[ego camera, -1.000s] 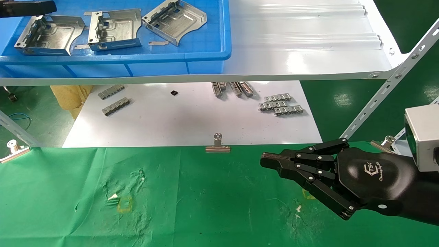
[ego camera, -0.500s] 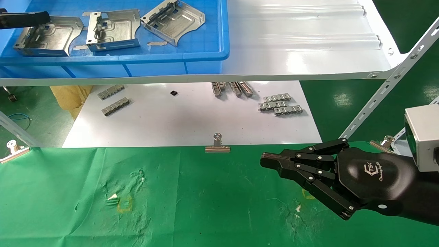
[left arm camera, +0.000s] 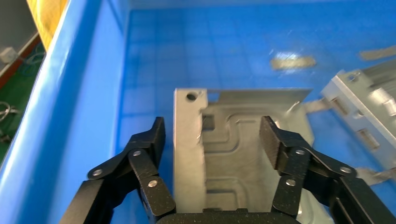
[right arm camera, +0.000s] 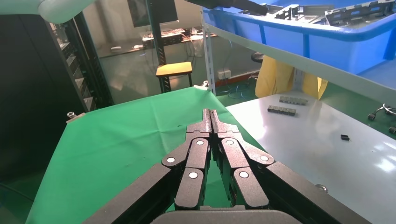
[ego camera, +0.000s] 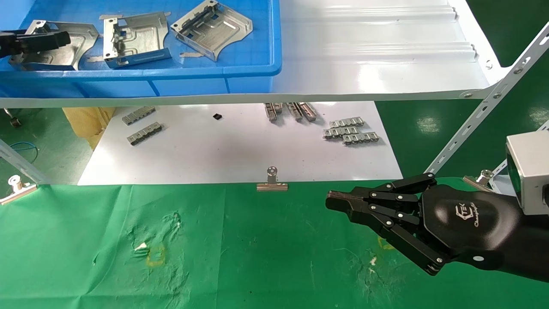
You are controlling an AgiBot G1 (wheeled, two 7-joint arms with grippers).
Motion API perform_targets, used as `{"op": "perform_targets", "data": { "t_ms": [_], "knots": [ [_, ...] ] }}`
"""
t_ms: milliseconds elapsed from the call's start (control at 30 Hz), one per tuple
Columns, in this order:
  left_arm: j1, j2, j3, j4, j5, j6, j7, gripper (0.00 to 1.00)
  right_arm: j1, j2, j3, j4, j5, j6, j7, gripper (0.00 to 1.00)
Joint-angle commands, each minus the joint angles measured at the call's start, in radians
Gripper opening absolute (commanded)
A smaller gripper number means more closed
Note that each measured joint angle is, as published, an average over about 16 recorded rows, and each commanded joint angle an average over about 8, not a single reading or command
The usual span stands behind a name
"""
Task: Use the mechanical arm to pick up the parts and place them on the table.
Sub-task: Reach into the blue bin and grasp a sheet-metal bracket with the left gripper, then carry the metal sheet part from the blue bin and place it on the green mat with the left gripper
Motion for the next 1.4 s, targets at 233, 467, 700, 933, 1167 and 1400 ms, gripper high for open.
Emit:
{"op": "perform_targets", "data": {
  "t_ms": [233, 467, 700, 933, 1167, 1400],
  "knots": [
    [-0.003, 0.002, -0.003, 0.011, -0.005, -0.008, 0.022, 0.00, 0.000, 0.000, 0.000, 0.000, 0.000, 0.000, 0.000, 0.00],
    [-0.005, -0.009, -0.007, 0.000, -0.016, -0.001, 0.028, 0.00, 0.000, 0.000, 0.000, 0.000, 0.000, 0.000, 0.000, 0.00],
    [-0.004, -0.016, -0.011, -0.015, -0.020, -0.004, 0.026, 0.00, 0.000, 0.000, 0.000, 0.000, 0.000, 0.000, 0.000, 0.00],
    [-0.007, -0.024, -0.021, -0.050, -0.026, -0.016, 0.024, 0.00, 0.000, 0.000, 0.000, 0.000, 0.000, 0.000, 0.000, 0.00],
    [0.004, -0.050, -0.059, -0.167, -0.098, -0.043, 0.041, 0.00, 0.000, 0.000, 0.000, 0.000, 0.000, 0.000, 0.000, 0.00],
    [0.033, -0.096, -0.103, -0.333, -0.301, 0.064, 0.148, 0.00, 0.000, 0.000, 0.000, 0.000, 0.000, 0.000, 0.000, 0.00]
  ]
}}
